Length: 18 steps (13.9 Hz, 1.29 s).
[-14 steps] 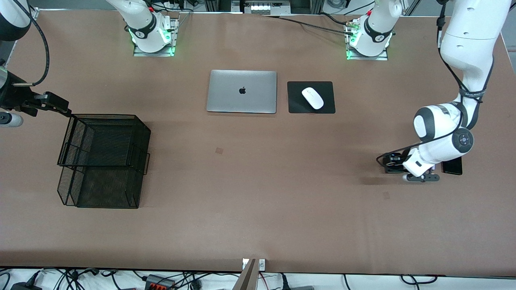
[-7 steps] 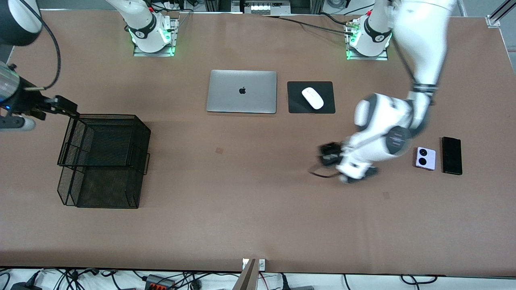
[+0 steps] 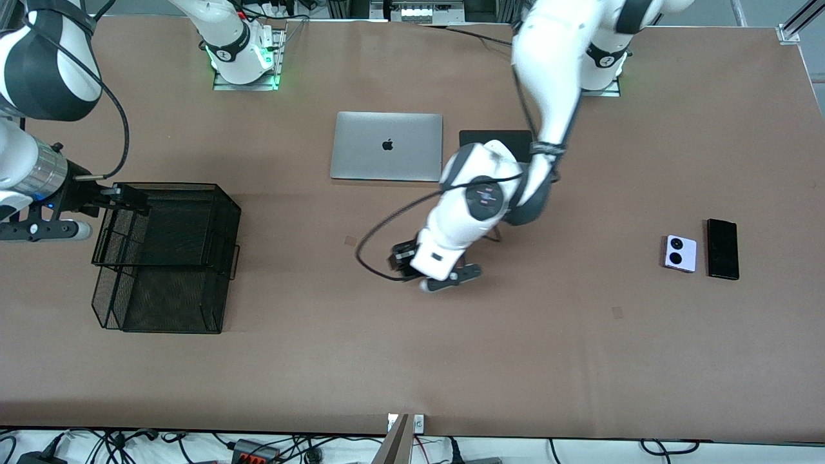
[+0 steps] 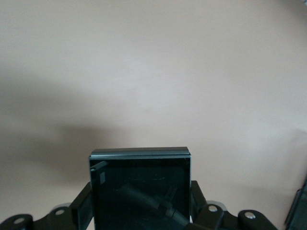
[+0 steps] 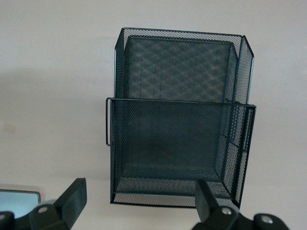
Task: Place phones with both arms
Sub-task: 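Carry the flip phone to mid-table with the left gripper and release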
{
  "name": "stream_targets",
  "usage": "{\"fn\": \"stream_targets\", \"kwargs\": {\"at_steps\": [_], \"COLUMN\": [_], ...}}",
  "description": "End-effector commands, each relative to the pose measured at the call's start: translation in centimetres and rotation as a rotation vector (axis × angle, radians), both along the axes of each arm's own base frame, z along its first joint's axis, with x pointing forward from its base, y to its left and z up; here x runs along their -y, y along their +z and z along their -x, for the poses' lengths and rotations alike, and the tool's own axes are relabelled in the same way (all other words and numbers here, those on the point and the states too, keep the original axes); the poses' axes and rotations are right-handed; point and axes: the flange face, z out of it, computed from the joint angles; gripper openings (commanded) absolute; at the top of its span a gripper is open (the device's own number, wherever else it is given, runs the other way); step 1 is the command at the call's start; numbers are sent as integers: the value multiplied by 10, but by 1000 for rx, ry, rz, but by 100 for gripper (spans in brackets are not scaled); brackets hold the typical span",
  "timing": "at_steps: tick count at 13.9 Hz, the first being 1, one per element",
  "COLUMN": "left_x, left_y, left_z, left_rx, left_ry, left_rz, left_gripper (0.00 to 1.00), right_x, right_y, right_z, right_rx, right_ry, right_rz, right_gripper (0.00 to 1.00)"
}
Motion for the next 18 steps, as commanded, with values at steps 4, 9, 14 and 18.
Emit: {"fn": "stream_targets", "kwargs": {"at_steps": [4,9,14,18], "left_x": [74,88,85,84], "left_y": [-32,-52,-80,-88], "left_z": [30,48,50,51], "left_rx": [191,252,264,258], "left_ry": [-128,-242,-298,-295], "left_rz": [-6,-97,-153,-158], "left_gripper": [26,27,53,82], "right_x": [-15,-36,-59,-62], "right_y": [-25,-64,-73,-77], "right_z": [-11,-23,-24,-24], "right_rx": [6,-20,-29,-36], "right_ry": [18,48,81,85], "right_rz": [-6,0,2,3], "right_gripper": [100,100,100,100]}}
